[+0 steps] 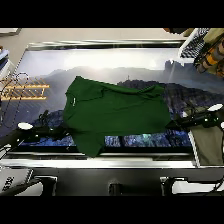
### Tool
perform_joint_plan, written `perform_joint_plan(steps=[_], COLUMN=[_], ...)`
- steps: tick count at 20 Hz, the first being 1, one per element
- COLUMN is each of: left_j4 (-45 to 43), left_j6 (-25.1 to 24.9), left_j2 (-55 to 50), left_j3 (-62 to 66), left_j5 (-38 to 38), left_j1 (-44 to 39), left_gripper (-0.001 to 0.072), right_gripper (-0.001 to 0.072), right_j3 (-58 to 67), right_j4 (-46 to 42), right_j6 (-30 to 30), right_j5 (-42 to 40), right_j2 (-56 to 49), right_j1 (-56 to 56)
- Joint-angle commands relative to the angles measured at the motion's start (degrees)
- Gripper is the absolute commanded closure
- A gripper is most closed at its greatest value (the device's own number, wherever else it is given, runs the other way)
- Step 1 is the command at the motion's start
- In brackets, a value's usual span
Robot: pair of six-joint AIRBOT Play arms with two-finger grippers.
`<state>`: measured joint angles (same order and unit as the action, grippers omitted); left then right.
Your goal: Fold the clothes and pants, and hang the long-sleeved shirts on hangers.
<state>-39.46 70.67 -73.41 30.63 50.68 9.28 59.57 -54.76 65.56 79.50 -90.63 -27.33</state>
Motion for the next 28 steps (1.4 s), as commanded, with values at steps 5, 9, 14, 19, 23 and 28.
perform_joint_plan(steps=[5, 9, 14, 19, 23, 28], left_j4=[4.7, 4.7, 4.5, 0.9, -15.0, -28.0], left_j6=[-1.2, -1.7, -0.8, 7.6, 22.9, 31.7], left_j2=[0.4, 1.2, 1.3, 4.4, 12.5, 26.0], left_j3=[2.2, 13.0, 38.2, 64.3, 77.6, 78.5], left_j5=[1.7, 4.1, 9.2, 15.8, 21.4, 23.9], left_j1=[-0.1, -0.1, 0.0, 0.0, 0.0, 0.0], left_gripper=[0.0691, 0.0693, 0.0693, 0.0693, 0.0693, 0.0692], right_gripper=[0.0679, 0.0679, 0.0681, 0.0681, 0.068, 0.068], right_j3=[0.1, 0.4, 14.4, 38.1, 47.2, 47.9], right_j4=[9.0, 15.4, 12.0, 0.9, -4.8, -8.5], right_j6=[-4.4, -6.8, -1.9, 6.5, 13.3, 21.2], right_j5=[0.6, -8.1, -14.8, -14.9, -14.9, -15.0], right_j2=[2.8, 9.7, 17.6, 26.3, 37.1, 50.9], right_j1=[0.0, 5.4, 14.2, 15.8, 15.8, 15.8])
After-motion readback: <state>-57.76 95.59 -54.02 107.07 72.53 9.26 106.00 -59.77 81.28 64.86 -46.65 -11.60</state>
